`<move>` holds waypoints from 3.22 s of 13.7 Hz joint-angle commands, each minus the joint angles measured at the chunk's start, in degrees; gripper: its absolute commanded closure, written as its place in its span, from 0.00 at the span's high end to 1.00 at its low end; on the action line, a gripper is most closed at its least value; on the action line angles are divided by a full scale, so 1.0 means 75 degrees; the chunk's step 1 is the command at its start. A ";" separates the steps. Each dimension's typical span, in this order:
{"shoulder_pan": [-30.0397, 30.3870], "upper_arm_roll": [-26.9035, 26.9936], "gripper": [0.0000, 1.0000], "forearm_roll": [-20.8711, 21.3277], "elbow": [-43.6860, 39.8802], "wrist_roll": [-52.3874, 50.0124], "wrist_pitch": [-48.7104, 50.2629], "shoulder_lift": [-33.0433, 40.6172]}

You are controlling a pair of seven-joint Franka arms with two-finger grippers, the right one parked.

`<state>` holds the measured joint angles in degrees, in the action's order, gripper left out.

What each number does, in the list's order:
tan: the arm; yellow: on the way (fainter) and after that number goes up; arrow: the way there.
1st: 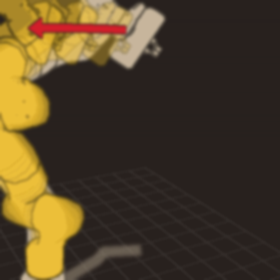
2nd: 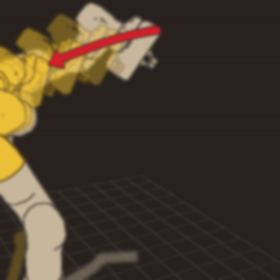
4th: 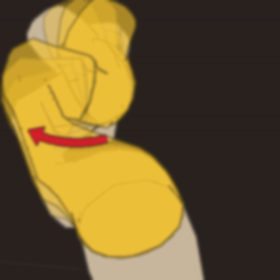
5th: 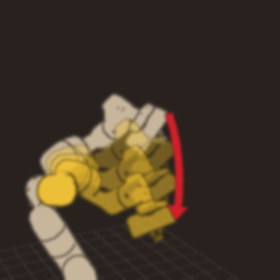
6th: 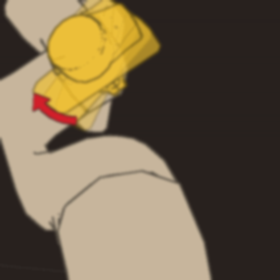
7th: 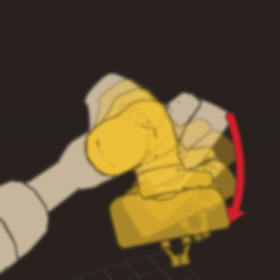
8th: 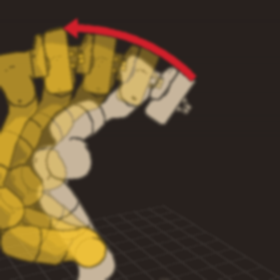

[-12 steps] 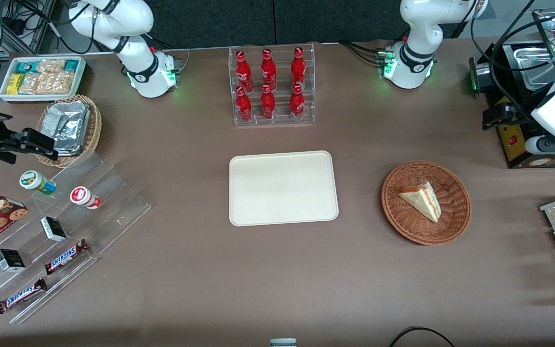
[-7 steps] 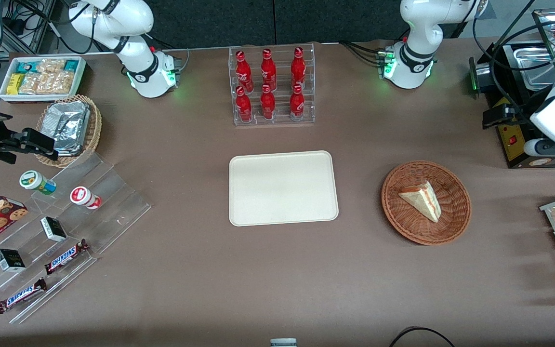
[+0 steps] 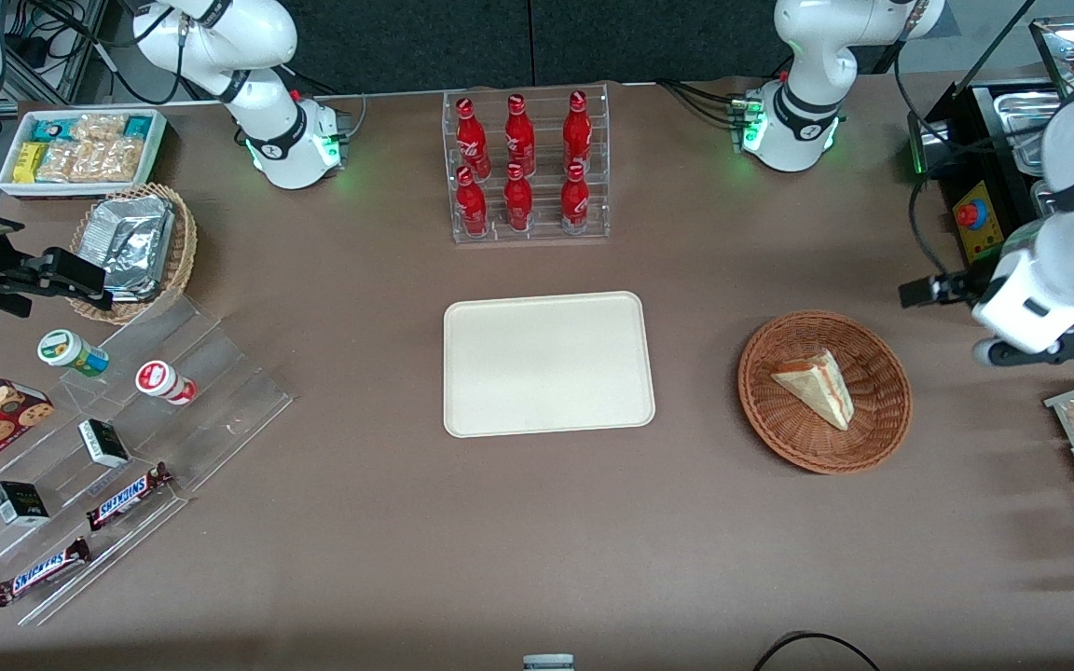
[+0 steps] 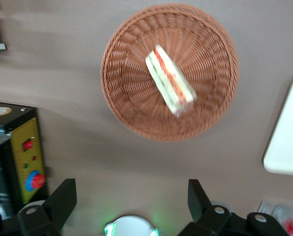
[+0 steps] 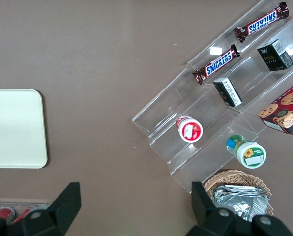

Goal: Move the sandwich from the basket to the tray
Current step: 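Move the left gripper from rest toward the wicker basket, then lower the open left gripper over the wrapped sandwich in the basket, then close the left gripper on the sandwich's upright edge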

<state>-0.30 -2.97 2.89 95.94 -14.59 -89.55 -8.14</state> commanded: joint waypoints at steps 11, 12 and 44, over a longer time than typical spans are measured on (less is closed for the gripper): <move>-0.0346 -0.0084 1.00 -0.0081 0.3600 -0.4861 -0.4873 0.0207; -0.0358 -0.0084 1.00 -0.0081 0.3846 -0.4991 -0.5236 0.0184; -0.0370 -0.0318 0.20 0.0025 0.3043 -0.5332 -0.4719 -0.0732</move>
<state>-2.74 -4.74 2.55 122.87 -53.84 -132.91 -15.89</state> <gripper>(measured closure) 0.797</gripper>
